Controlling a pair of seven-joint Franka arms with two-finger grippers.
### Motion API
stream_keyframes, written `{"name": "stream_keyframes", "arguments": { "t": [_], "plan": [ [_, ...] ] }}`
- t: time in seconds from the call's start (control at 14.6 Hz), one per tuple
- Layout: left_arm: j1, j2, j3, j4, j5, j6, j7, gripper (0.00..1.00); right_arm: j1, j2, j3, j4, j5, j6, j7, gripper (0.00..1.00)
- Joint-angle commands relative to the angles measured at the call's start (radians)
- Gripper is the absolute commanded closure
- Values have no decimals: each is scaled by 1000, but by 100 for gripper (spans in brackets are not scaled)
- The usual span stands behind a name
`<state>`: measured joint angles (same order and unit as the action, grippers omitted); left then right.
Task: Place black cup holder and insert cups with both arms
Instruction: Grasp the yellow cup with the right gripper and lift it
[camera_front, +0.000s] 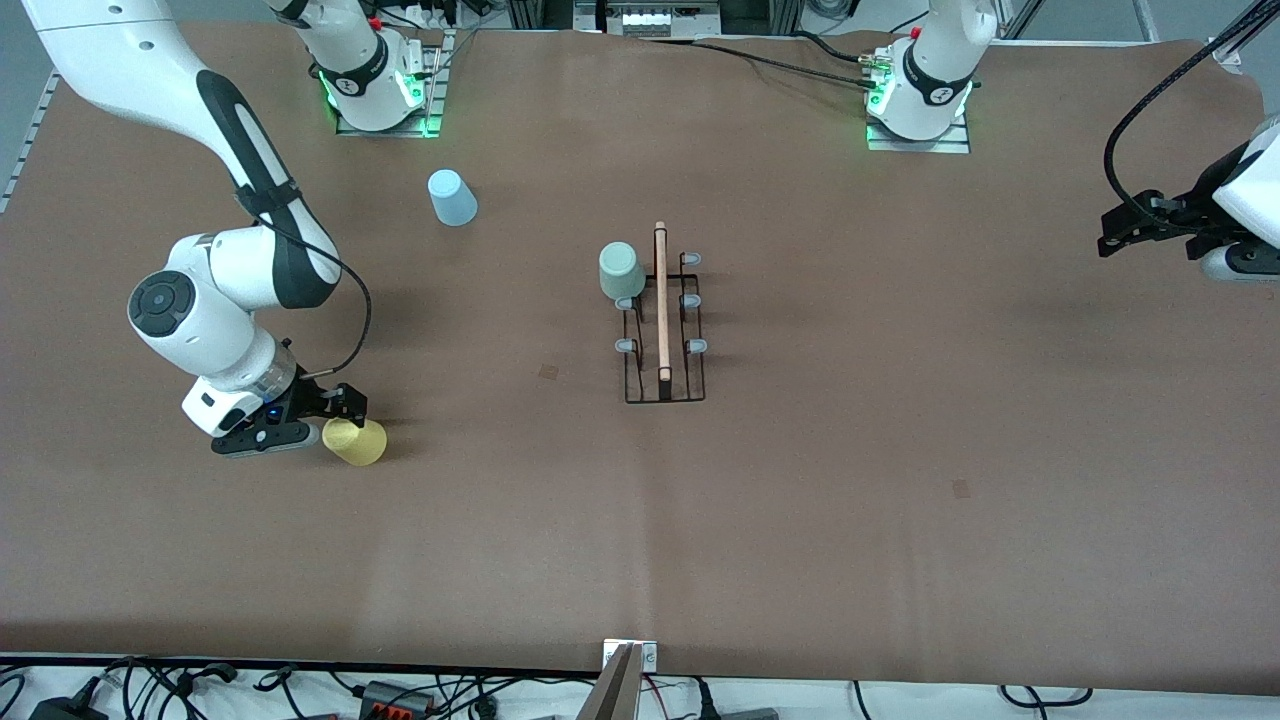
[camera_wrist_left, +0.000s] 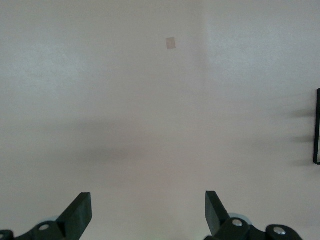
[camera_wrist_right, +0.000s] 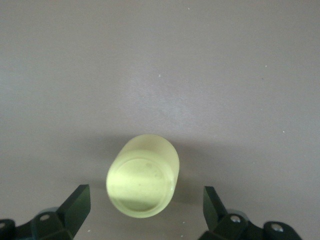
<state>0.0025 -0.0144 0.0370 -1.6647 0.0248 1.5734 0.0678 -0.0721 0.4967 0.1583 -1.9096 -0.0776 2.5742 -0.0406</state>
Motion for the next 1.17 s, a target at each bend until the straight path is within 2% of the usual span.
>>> {"name": "stream_keyframes", "arguments": {
  "t": [0.0,0.82,0.89,1.1],
  "plan": [
    [8,14,1,31,-22,-23,21,0,6,19,-10,7,-5,32,-13,0],
    [10,14,1,31,-22,-23,21,0,21,74,-10,11,1,92,-13,1],
    [10,14,1,30,-22,-23,21,0,21,74,-10,11,-1,92,-15,8],
    [10,14,1,30,-22,-23,21,0,21,74,-10,9,-5,92,-15,45]
  ]
}}
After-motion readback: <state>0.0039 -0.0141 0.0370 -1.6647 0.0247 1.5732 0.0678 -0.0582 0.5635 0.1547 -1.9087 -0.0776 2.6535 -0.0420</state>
